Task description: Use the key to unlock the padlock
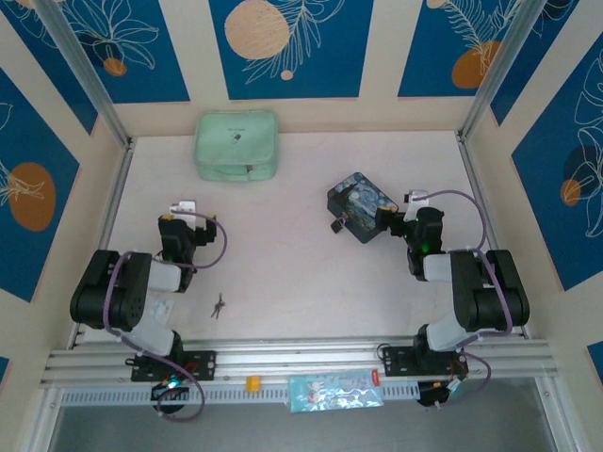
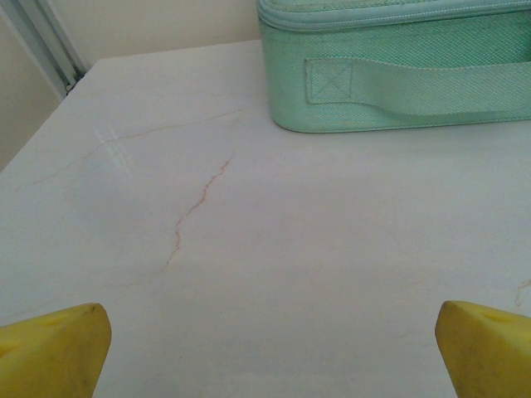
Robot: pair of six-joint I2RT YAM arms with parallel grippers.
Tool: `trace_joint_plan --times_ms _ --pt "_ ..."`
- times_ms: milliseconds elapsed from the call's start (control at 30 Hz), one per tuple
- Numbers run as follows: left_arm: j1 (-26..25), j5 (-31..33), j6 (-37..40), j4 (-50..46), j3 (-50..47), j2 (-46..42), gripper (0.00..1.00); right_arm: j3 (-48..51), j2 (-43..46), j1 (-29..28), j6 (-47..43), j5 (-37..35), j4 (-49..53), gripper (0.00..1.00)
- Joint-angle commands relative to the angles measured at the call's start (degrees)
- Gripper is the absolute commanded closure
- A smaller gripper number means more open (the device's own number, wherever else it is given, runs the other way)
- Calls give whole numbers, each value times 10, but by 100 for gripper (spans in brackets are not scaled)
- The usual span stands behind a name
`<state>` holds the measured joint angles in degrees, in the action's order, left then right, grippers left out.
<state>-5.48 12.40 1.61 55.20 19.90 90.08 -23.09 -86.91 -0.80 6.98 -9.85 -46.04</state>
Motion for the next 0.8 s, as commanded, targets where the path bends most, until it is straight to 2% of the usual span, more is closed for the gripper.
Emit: trace_joint_plan --times_ms 0,167,300,367,400,533,633,767 --pt "1 -1 -1 8 7 -4 0 -15 17 -12 -12 -15 24 1" --pt "-9 29 3 -51 24 -40 0 -54 87 -53 -44 -64 135 1" --pt "-39 91 11 -206 76 -121 1 -82 145 -90 -22 -117 207 1" --pt "-47 131 -40 -284 104 -154 2 -112 163 -101 20 -120 269 1" --pt "-47 129 -79 -319 114 -170 2 -128 166 -107 43 -120 303 1" --pt "-48 74 -227 -456 151 -208 5 -181 154 -147 97 -117 390 1" --pt "-52 -9 -280 -600 195 -214 9 -203 143 -200 96 -150 419 1" --pt "-74 -86 -314 -767 213 -226 13 -218 128 -257 118 -181 456 1"
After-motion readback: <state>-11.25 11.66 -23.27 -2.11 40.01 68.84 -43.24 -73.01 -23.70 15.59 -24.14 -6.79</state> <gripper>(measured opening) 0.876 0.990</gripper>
